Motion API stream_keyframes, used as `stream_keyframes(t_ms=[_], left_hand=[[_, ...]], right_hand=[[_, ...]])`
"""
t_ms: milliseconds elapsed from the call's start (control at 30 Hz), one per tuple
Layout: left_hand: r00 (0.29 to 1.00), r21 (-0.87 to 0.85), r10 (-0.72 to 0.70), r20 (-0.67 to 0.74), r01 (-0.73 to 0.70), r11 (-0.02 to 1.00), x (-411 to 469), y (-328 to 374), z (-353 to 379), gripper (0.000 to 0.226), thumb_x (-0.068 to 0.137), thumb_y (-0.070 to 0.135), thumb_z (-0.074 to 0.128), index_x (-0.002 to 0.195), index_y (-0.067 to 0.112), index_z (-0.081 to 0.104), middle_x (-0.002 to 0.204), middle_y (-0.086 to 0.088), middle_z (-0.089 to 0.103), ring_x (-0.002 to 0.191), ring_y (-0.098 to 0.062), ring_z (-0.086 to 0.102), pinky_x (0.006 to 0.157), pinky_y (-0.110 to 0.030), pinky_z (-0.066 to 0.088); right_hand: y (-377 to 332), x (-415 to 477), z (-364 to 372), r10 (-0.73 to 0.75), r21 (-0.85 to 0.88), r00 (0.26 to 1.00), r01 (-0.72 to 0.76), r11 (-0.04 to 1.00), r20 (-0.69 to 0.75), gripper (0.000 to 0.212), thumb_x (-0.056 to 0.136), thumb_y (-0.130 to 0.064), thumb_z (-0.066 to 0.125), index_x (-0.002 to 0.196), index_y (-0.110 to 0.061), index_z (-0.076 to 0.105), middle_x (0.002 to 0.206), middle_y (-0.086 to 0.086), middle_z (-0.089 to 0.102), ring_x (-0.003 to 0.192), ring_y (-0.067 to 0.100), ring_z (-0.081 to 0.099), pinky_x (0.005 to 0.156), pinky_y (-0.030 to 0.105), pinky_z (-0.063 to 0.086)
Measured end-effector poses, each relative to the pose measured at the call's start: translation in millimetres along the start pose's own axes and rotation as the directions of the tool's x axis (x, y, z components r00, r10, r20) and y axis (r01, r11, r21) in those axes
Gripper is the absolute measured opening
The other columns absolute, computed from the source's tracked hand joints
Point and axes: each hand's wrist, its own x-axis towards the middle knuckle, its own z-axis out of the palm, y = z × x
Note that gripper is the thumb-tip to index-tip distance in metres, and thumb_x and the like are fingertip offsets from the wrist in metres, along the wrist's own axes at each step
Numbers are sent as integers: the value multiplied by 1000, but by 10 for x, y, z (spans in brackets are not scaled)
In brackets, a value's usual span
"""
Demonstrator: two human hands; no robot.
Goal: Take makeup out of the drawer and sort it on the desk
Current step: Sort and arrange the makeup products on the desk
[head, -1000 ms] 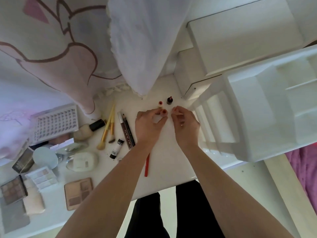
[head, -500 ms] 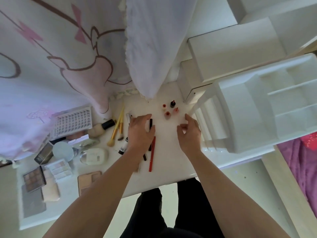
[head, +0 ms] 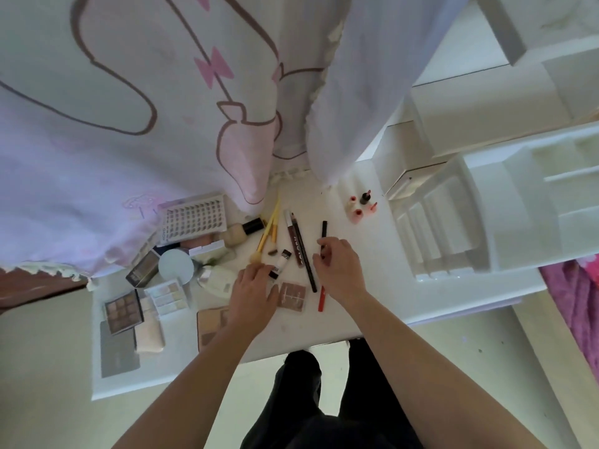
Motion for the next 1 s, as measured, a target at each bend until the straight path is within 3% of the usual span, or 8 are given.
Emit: stream_keyframes(t_ms=[100,300,400,533,667,800,867,1000], left_hand=[[1000,0,7,-13,-7,1000,-32,-84,5,35,85,12,70,119,4,64,123,-16,59,112,-38,55,97,-45,45],[993,-11,-90,-69,90,996,71,-39,39,46,85,45,70,119,14,68,115,-8,60,105,-30,55,90,-40,48],[987,-11,-131,-91,131,991,155,35,30,32,90,40,66,111,17,72,112,-8,65,99,-31,57,86,-40,48],[980,-186,-186,-76,169,968,175,72,-25,30,95,35,62,119,19,69,117,-3,66,104,-23,55,88,-33,45],[989,-334,-142,-41,121,935,143,101,-163,27,91,33,69,115,23,69,108,7,67,92,-13,59,82,-26,46],[971,-621,-235,49,214,754,85,208,-370,23,87,23,75,109,21,70,98,9,71,87,-4,65,80,-17,51],[957,-757,-268,112,257,600,33,269,-467,22,88,25,74,109,22,71,96,7,74,90,-10,68,81,-22,56],[954,-852,-268,131,247,462,-50,421,-653,16,91,31,69,103,22,75,89,3,75,79,-15,66,80,-29,57]], right_hand=[[-141,12,172,-69,-66,995,74,995,74,27,94,-23,62,121,-23,62,102,-5,54,84,11,60,83,27,52],[-96,-69,275,-83,-151,982,109,983,170,29,95,-19,58,123,-18,63,102,-3,56,92,17,60,87,35,53],[-46,-92,226,-68,-145,981,95,985,184,25,96,-18,58,120,-18,64,92,-8,55,88,16,60,85,30,51],[-90,-52,163,79,28,976,-86,996,202,20,101,-33,51,112,-25,66,92,-5,68,79,15,62,72,25,48],[-291,-92,88,166,318,939,-264,911,302,30,99,-47,54,110,-24,69,83,-5,71,69,7,65,70,24,53],[-382,-157,-12,191,412,929,-316,855,317,31,98,-41,59,96,-13,73,78,-1,71,67,8,64,69,26,54],[-432,-225,-95,203,476,909,-369,798,363,34,100,-38,58,98,-8,73,79,1,70,66,7,62,68,22,52],[-581,-392,-258,139,619,924,-345,706,356,34,100,-33,57,107,-1,71,76,1,66,68,8,59,70,23,51]])
